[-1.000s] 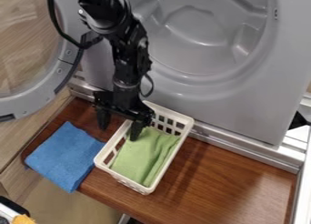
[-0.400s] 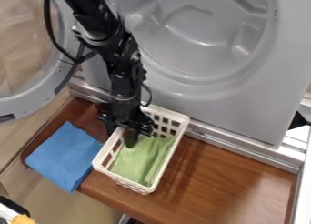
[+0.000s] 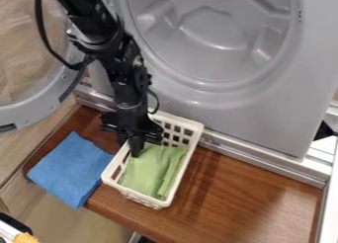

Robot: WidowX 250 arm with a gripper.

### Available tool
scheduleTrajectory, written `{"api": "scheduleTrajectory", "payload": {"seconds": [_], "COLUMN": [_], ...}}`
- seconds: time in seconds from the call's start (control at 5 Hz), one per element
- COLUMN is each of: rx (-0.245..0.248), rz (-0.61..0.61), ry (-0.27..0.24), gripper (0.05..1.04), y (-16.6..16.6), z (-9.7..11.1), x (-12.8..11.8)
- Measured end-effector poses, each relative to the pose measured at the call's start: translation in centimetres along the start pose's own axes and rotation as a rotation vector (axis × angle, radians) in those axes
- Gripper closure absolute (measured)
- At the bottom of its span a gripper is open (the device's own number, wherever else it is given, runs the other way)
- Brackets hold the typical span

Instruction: Move the white basket to the right side of the table

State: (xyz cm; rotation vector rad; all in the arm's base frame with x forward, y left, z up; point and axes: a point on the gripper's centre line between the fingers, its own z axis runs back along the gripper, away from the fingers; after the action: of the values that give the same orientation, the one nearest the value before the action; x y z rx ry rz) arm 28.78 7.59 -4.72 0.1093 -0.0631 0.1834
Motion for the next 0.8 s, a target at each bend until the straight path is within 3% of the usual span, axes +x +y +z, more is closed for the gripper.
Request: {"api": "scheduleTrajectory", "payload": {"seconds": [0.2, 0.4, 0.8], "rx": [0.025, -0.017, -0.176], "rz": [-0.009, 0.084, 0.274], "ry": [0.025, 0.013, 0.088], "gripper": [0.973, 0.986, 0.988], "y": [-1.1, -1.6, -4.9], "z": [1.4, 3.1, 6.9], "x": [-0.2, -0.8, -3.0]}}
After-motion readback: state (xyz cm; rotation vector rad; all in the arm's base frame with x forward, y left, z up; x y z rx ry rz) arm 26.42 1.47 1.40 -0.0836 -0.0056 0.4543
